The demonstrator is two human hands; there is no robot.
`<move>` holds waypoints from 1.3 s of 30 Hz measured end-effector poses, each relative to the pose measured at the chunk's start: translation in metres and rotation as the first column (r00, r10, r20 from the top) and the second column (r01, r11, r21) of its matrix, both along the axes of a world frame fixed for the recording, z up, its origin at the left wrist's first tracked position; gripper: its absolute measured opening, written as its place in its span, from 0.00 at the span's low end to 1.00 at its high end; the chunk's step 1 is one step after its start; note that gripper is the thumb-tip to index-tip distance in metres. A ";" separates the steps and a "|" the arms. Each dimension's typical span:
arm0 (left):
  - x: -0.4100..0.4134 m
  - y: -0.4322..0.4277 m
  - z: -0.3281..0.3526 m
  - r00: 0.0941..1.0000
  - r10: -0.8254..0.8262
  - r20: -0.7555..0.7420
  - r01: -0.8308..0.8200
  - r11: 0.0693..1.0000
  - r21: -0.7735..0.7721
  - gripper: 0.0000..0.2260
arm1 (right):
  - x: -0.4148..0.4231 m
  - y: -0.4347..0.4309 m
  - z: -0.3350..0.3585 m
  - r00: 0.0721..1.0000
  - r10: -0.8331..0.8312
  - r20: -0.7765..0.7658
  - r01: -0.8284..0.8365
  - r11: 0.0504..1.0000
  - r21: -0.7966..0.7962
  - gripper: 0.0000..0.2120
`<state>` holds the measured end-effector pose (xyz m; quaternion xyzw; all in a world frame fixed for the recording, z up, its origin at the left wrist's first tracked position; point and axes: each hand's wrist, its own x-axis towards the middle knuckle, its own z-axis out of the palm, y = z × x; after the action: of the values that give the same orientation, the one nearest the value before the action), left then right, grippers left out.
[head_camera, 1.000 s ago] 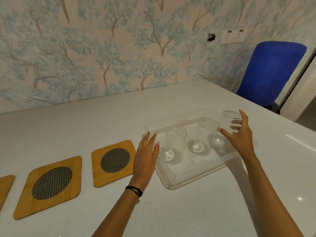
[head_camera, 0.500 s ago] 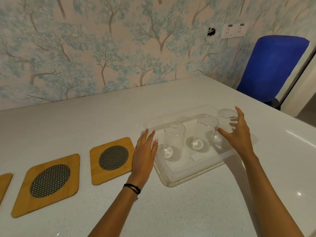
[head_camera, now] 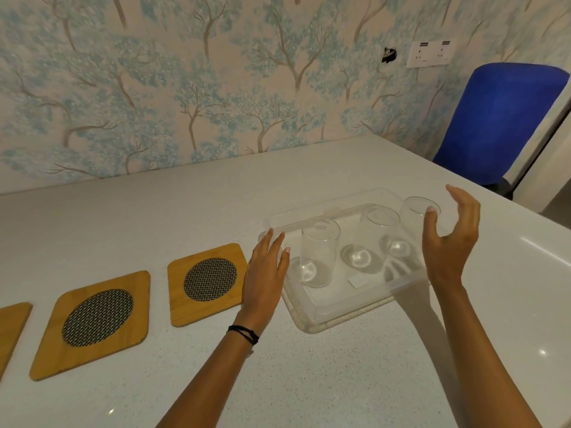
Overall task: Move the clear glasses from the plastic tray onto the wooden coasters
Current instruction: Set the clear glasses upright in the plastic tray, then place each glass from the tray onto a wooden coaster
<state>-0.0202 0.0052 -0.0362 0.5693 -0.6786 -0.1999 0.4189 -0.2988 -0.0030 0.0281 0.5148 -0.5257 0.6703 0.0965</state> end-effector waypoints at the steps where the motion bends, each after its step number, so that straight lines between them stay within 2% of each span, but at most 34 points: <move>1: 0.000 0.000 0.000 1.000 0.002 0.005 -0.002 1.000 -0.002 0.21 | 0.007 0.002 0.004 1.000 0.012 -0.016 -0.013 0.997 -0.074 0.15; 3: 0.000 0.000 0.001 1.000 0.004 0.008 -0.004 1.000 -0.006 0.20 | 0.025 0.008 0.010 0.995 0.082 -0.050 -0.089 0.985 -0.149 0.12; 5: 0.000 0.000 0.001 1.000 0.005 0.008 -0.005 1.000 -0.009 0.20 | 0.045 0.015 0.014 0.978 0.187 -0.097 -0.199 0.971 -0.132 0.12; 10: 0.001 0.003 0.004 1.000 -0.017 -0.004 0.017 1.000 0.001 0.19 | 0.089 0.023 0.014 0.881 0.432 -0.194 -0.404 0.899 0.170 0.12; 13: 0.004 0.006 0.005 0.999 -0.054 0.011 0.053 0.999 0.009 0.19 | 0.105 0.022 0.007 0.848 0.493 -0.196 -0.403 0.839 0.366 0.16; 17: 0.018 0.009 0.007 0.984 -0.064 0.165 0.068 0.998 -0.019 0.19 | 0.112 0.014 -0.005 0.852 0.479 -0.212 -0.319 0.795 0.517 0.24; 21: 0.046 0.017 0.012 0.964 -0.043 0.262 0.060 0.997 -0.055 0.20 | 0.115 0.011 -0.012 0.863 0.469 -0.188 -0.314 0.789 0.528 0.26; 27: 0.103 0.039 0.015 0.973 0.038 0.228 -0.029 0.999 -0.042 0.20 | 0.118 0.013 -0.018 0.843 0.518 -0.144 -0.362 0.746 0.559 0.28; 35: 0.153 0.057 0.004 0.866 0.157 0.475 -0.172 0.985 -0.012 0.18 | 0.118 0.013 -0.018 0.860 0.497 -0.117 -0.371 0.766 0.525 0.28; 39: 0.154 0.056 0.002 0.845 0.172 0.506 -0.193 0.981 -0.010 0.19 | 0.118 0.014 -0.018 0.872 0.470 -0.137 -0.346 0.789 0.507 0.29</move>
<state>0.1343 0.0609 -0.0339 0.6721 -0.7030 -0.0171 0.2320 -0.1804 0.0110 0.0104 0.7066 -0.5292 0.4562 -0.1117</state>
